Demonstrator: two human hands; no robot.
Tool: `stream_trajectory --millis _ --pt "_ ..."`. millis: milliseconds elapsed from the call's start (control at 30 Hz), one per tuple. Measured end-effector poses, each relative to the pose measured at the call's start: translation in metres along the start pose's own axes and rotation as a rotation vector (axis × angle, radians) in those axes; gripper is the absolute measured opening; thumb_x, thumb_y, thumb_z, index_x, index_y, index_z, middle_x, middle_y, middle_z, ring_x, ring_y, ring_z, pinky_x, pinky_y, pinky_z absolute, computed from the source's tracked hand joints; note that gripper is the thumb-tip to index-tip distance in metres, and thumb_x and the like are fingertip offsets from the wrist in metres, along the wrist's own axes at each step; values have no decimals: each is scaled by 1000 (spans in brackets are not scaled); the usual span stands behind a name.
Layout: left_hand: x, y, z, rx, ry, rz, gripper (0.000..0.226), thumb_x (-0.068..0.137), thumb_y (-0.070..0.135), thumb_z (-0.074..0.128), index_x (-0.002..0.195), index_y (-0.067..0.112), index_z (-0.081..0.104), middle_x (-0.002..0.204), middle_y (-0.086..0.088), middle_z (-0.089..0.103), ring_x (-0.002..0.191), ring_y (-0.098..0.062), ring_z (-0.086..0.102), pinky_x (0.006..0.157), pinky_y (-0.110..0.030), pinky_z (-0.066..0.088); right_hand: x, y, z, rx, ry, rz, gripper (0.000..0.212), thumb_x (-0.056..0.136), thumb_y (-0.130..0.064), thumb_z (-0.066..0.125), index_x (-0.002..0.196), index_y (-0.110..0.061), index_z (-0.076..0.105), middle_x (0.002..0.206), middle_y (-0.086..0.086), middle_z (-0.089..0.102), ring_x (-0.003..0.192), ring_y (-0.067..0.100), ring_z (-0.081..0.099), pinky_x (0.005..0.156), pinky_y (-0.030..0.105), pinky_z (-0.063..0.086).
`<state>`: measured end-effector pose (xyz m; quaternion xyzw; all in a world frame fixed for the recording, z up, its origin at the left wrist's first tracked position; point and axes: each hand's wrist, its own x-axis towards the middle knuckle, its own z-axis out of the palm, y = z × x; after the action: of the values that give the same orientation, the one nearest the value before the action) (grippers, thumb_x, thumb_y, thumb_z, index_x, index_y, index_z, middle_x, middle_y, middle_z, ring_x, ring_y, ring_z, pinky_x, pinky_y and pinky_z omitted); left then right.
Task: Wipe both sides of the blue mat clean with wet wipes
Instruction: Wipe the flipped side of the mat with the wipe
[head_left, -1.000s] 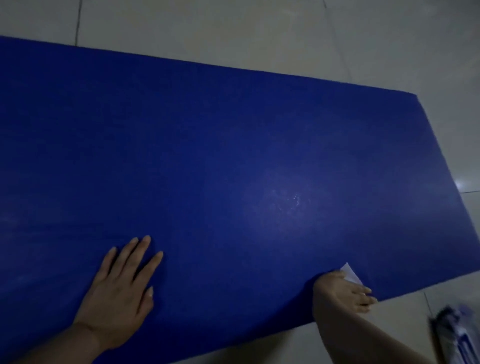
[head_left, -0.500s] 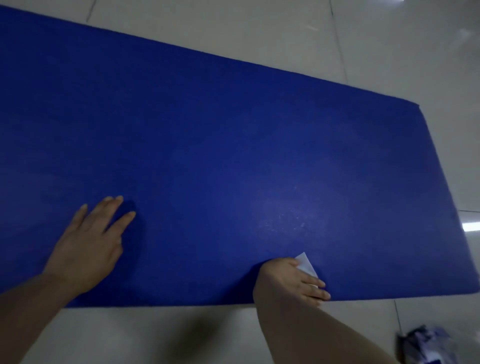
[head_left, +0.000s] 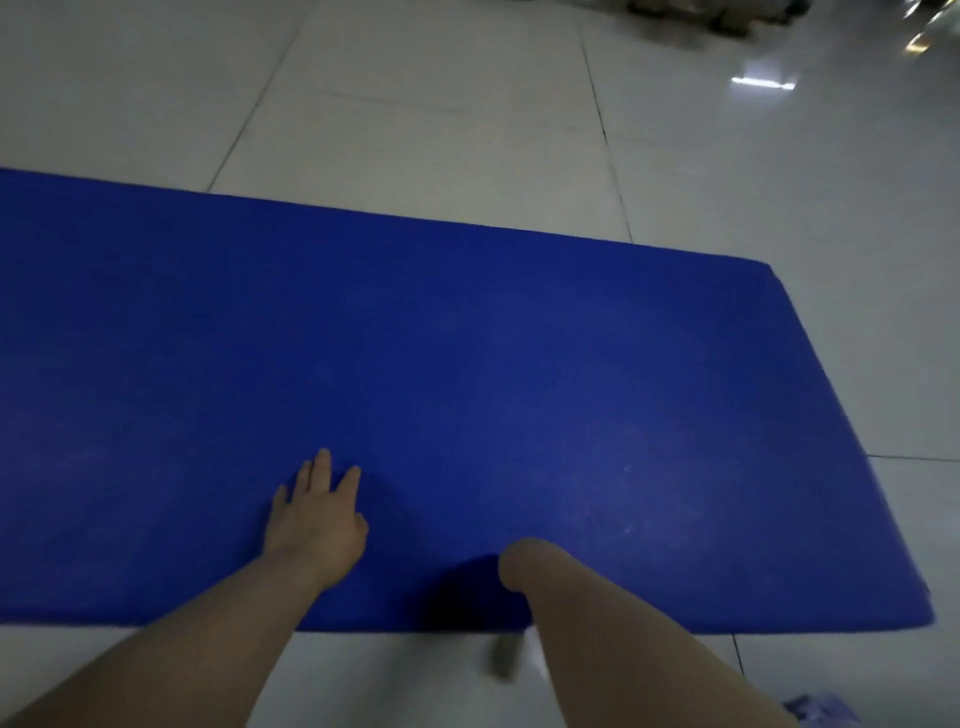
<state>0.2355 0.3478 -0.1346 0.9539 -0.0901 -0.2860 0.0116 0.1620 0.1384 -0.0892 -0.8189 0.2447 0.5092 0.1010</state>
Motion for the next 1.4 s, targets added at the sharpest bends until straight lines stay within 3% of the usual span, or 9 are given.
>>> stream_trajectory --millis 167,233,400,567,733,900,967,1100,1400 --pt "19 19 45 -96 327 232 53 94 21 53 145 14 43 159 -14 16 145 -29 22 115 -47 24 12 -21 0 142 335 -136 33 100 -21 41 130 -20 55 127 3 58 117 21 56 90 30 46" --pt "31 16 61 -99 390 304 47 90 22 49 135 10 53 152 -16 33 137 -30 32 109 -48 25 24 -37 33 134 767 -267 26 95 -29 43 110 -23 64 111 0 68 101 18 65 83 33 49" --pt "37 6 77 -63 421 307 48 98 23 29 142 13 46 157 -8 24 143 -21 18 114 -40 11 50 -59 145 -48 905 -575 39 94 -38 38 131 -34 46 132 -13 52 122 12 47 97 45 47" --pt "39 7 81 -108 417 304 54 93 29 26 136 9 52 153 -9 34 140 -22 24 113 -36 10 55 -48 153 -30 678 -720 40 102 -38 22 139 -41 37 143 -13 38 126 10 46 93 37 50" --pt "38 9 83 -85 448 298 56 90 29 27 133 7 54 148 -14 40 137 -26 29 112 -39 13 57 -43 150 -112 586 -746 66 96 -61 33 152 -29 17 146 -14 36 137 8 33 116 40 17" --pt "39 10 83 -90 461 295 56 90 29 26 133 7 54 149 -14 39 138 -25 27 112 -40 13 93 -64 135 616 968 -779 40 98 -51 19 109 -41 56 97 -27 64 87 -12 59 91 -2 34" --pt "38 10 83 -91 470 299 56 90 28 26 132 6 55 148 -14 41 137 -26 28 112 -39 14 99 -85 153 745 997 -582 53 99 -47 5 98 -36 57 99 -24 65 98 -9 58 98 6 32" --pt "38 9 81 -107 454 308 55 91 28 26 134 6 53 149 -14 38 138 -25 27 116 -32 2 75 -79 160 189 1177 -448 30 104 -23 28 121 -21 53 134 -2 55 131 18 42 109 33 28" --pt "34 9 78 -151 431 299 57 92 28 24 136 5 50 151 -16 36 138 -29 31 118 -28 -4 95 74 135 -547 1099 -723 54 92 -34 32 141 -11 33 152 11 25 136 28 31 117 41 10"
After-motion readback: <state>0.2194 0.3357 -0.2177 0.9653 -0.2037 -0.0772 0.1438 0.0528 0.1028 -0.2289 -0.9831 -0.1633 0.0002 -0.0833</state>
